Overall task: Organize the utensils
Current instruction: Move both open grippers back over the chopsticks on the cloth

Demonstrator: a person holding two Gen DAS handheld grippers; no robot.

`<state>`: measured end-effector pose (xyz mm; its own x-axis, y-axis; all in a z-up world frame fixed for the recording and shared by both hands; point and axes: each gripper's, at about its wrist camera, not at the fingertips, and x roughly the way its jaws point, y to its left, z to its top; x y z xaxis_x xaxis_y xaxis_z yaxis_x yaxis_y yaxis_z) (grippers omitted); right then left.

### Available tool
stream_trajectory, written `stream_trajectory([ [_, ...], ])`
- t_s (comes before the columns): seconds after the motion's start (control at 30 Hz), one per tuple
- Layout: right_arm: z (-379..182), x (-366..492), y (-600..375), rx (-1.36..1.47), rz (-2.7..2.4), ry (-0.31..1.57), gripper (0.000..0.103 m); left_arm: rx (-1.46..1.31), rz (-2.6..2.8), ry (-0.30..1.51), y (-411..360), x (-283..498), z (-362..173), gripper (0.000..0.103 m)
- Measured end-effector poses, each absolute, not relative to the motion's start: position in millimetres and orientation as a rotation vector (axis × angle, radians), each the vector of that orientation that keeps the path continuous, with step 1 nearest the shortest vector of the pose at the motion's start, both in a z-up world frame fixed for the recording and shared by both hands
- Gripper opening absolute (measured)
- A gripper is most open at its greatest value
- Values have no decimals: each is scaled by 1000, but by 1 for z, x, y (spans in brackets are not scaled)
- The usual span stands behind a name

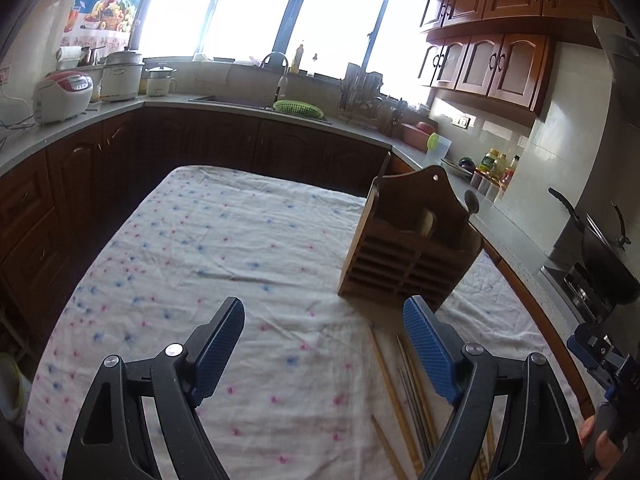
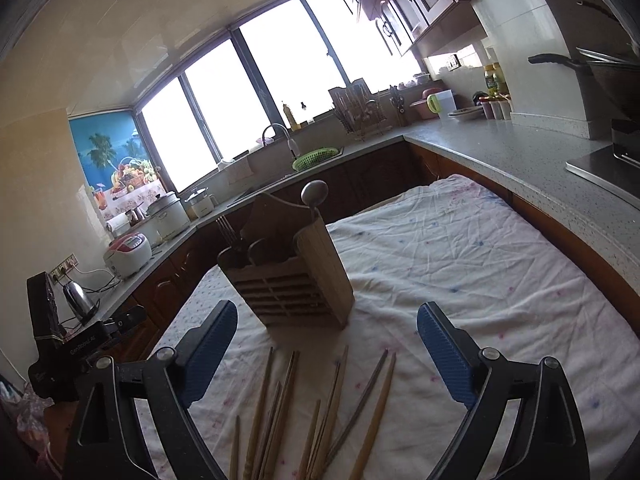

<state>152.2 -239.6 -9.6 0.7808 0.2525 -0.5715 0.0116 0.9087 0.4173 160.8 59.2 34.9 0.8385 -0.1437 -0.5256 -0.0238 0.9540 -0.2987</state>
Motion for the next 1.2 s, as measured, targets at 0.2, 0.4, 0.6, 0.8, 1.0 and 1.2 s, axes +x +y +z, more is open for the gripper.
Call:
stream_trajectory([
  [0.2,-22,125,-241,430,112,732,93,-331,-57,639,57,144,21,82],
  [0.4,-31,109,-235,381,100,763,93,-345,-60,685,53,139,12,82],
  [0.6,-40,109,-235,385,102,801,93,-331,-77,702,43,146,11,82],
  [0.8,-46,111,-236,397,105,823,93,-312,-82,717,36,154,8,82],
  [1.0,-52,119,-239,397,97,847,90,-295,-81,756,28,168,3,81],
  [1.2,-60,133,-238,373,85,886,72,-263,-100,806,17,193,-2,79],
])
